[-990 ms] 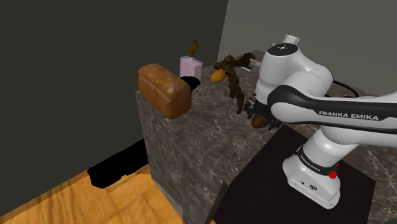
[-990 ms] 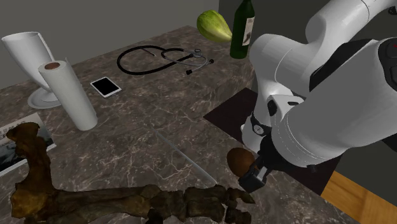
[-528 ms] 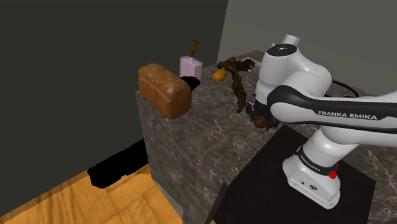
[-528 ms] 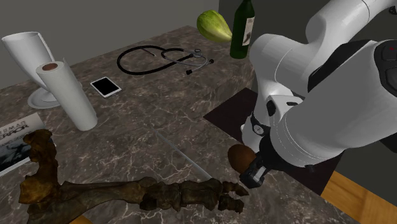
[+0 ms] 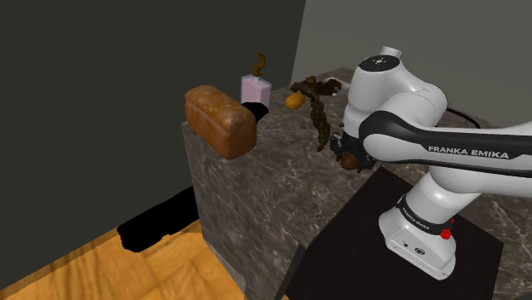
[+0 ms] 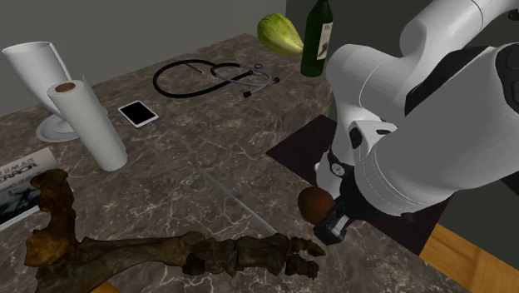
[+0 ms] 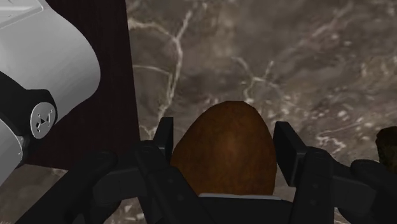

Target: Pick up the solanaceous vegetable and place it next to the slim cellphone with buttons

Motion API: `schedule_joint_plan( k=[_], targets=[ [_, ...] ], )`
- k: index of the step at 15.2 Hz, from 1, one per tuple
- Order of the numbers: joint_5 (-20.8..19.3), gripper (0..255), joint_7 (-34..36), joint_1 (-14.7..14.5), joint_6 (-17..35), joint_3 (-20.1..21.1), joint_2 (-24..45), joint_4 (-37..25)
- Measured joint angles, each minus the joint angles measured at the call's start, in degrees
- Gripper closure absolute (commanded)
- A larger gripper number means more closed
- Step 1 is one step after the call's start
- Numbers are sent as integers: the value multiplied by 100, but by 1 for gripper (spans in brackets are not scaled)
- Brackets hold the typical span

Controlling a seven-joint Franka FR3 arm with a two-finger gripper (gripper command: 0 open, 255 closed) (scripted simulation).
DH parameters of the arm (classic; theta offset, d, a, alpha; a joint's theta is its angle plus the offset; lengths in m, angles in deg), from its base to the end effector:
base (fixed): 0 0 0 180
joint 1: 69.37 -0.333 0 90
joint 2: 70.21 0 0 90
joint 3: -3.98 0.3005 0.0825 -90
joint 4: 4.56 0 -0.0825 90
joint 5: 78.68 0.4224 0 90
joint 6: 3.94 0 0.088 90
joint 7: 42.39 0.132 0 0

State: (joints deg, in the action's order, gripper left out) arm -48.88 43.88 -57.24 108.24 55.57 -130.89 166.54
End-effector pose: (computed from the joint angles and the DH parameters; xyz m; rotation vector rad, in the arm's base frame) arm 0.2788 0.1071 0.2764 2.1555 -1.9270 0.2551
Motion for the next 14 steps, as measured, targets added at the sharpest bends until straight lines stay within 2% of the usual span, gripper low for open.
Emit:
schedule_joint_plan(
  k=[14],
  targets=[
    [-745, 255, -216, 161, -1205, -867, -581, -706]
  ],
)
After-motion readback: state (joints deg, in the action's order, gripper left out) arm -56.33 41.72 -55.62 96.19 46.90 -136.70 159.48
